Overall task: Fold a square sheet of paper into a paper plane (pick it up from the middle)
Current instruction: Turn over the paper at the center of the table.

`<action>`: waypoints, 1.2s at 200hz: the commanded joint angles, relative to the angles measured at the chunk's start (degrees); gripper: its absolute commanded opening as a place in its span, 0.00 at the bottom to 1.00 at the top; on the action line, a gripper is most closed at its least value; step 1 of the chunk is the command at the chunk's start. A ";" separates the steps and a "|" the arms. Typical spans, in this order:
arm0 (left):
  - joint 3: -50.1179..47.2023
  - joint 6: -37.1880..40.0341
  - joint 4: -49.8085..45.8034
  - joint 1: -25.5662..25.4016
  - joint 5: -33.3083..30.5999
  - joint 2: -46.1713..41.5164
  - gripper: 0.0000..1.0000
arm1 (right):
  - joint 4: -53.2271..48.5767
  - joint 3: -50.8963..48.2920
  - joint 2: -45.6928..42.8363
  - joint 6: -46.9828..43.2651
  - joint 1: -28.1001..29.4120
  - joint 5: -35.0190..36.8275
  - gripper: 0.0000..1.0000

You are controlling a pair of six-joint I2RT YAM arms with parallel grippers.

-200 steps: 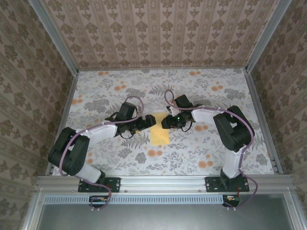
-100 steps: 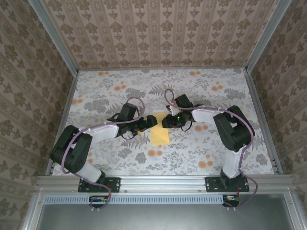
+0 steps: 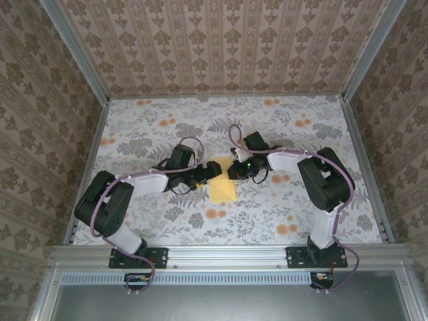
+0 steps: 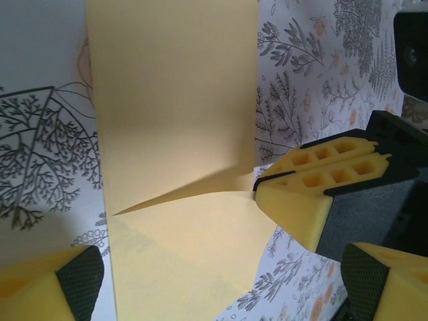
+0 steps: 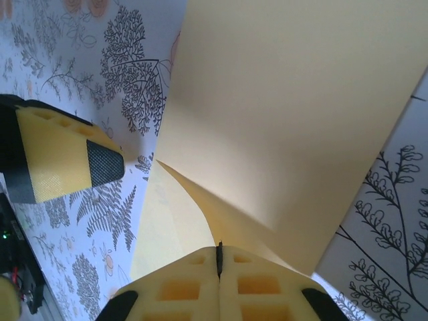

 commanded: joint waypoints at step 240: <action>7.99 4.50 2.82 -1.92 6.03 11.15 0.27 | 7.84 -9.61 -13.73 11.66 -8.18 4.83 0.52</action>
